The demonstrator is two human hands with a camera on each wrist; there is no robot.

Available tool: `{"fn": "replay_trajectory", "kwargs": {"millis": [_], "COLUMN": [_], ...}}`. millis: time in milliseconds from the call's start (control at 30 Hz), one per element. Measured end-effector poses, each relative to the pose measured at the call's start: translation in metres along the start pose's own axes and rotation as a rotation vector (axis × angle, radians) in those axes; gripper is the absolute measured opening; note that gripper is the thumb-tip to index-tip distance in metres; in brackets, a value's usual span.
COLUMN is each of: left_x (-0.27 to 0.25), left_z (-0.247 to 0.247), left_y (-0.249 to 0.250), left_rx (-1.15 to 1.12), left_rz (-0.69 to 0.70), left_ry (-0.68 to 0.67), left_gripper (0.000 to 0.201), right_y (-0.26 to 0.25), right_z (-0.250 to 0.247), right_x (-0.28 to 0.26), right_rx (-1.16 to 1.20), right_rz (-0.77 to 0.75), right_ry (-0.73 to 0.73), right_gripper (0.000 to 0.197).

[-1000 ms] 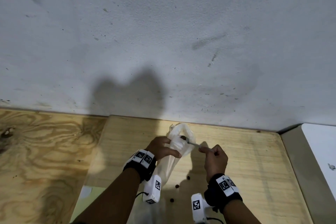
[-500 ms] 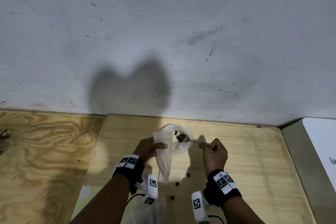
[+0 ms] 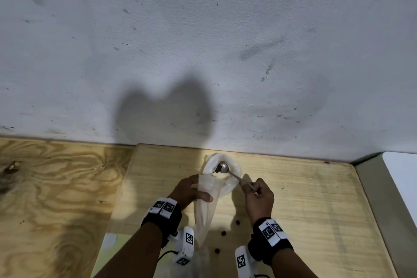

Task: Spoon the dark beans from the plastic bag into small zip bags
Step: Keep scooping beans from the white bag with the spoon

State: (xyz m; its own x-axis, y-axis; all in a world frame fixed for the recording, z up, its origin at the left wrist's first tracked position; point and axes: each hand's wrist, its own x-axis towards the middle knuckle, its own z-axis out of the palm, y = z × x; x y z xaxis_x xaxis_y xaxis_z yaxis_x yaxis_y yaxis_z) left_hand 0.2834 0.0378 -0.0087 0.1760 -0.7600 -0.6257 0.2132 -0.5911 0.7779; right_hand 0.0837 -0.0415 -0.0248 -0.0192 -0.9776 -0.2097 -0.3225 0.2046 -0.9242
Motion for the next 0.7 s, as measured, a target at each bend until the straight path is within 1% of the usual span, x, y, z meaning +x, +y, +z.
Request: {"fn": "replay_trajectory", "kwargs": {"millis": [67, 167, 333, 467, 533, 633, 700], "left_x": [-0.003, -0.006, -0.005, -0.003, -0.002, -0.002, -0.003], "left_z": [-0.002, -0.002, -0.002, -0.001, 0.000, 0.001, 0.001], "left_y": [0.001, 0.004, 0.002, -0.001, -0.002, -0.004, -0.005], "left_rx": [0.031, 0.055, 0.044, 0.037, 0.038, 0.034, 0.014], "left_rz": [0.018, 0.030, 0.039, 0.051, 0.045, 0.021, 0.010], "left_ry": [-0.012, -0.019, -0.026, -0.026, -0.026, -0.036, -0.047], "left_gripper": [0.081, 0.065, 0.062, 0.057, 0.058, 0.063, 0.065], "right_y": [0.004, 0.010, 0.018, 0.023, 0.027, 0.034, 0.033], "right_z": [-0.001, -0.004, -0.010, -0.008, -0.006, -0.001, -0.001], "right_x": [0.003, 0.009, 0.001, -0.013, -0.019, -0.023, -0.021], "right_rx": [-0.012, -0.016, 0.007, 0.073, 0.116, 0.199, 0.253], "right_rz": [-0.020, 0.005, 0.086, 0.171, 0.241, 0.373, 0.436], "right_ry": [-0.053, -0.114, -0.166, -0.153, -0.127, -0.081, -0.047], "right_gripper": [0.053, 0.055, 0.052, 0.054, 0.053, 0.053, 0.055]}}
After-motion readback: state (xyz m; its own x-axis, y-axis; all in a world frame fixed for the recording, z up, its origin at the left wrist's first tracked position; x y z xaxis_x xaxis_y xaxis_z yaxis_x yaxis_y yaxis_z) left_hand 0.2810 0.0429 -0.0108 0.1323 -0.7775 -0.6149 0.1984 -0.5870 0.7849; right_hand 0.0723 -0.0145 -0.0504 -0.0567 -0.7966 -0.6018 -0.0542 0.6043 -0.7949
